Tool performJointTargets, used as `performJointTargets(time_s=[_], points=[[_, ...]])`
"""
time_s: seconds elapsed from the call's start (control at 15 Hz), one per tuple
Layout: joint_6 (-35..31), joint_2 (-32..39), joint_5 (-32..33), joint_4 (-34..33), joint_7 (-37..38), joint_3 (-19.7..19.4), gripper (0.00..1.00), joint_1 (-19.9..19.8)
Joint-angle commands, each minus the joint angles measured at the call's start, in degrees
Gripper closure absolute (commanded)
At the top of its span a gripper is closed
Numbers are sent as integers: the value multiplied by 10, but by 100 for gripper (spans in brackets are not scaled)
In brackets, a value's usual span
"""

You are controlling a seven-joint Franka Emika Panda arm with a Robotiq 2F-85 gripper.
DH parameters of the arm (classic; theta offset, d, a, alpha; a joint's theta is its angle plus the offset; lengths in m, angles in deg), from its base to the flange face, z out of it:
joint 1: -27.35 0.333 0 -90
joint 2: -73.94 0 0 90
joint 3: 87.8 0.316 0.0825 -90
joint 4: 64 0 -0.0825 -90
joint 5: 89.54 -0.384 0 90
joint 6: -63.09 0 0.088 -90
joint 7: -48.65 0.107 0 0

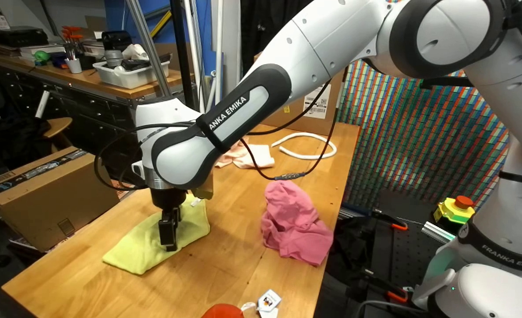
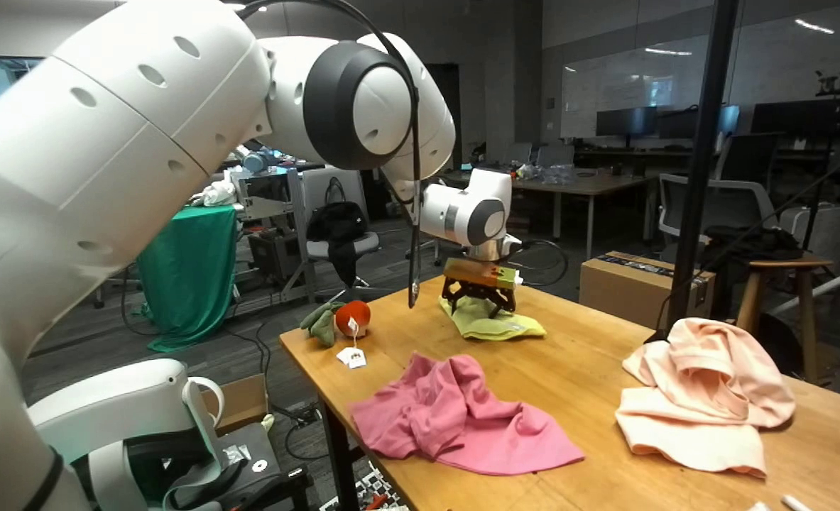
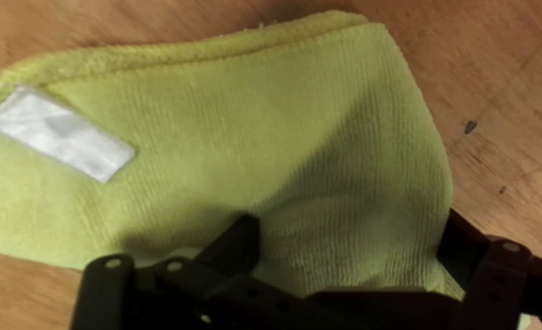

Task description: Spread the pile - put the white string on the right, the plush toy on the left and spread the cloths to the sides

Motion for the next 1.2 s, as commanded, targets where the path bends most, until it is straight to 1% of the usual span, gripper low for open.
performJointTargets(time_s=[0.0, 0.27, 0.53, 0.67, 0.93, 1.13], points=[[19, 22, -1, -38, 2, -6, 0, 13], [32, -6, 12, -24, 30, -24, 0, 28], [92, -59, 13, -8, 92, -36, 0, 50], [139, -92, 9, -1, 119, -35, 0, 60], [263, -161, -14, 0, 164, -26, 0, 66], [353, -234, -23, 25, 216, -30, 0, 66]])
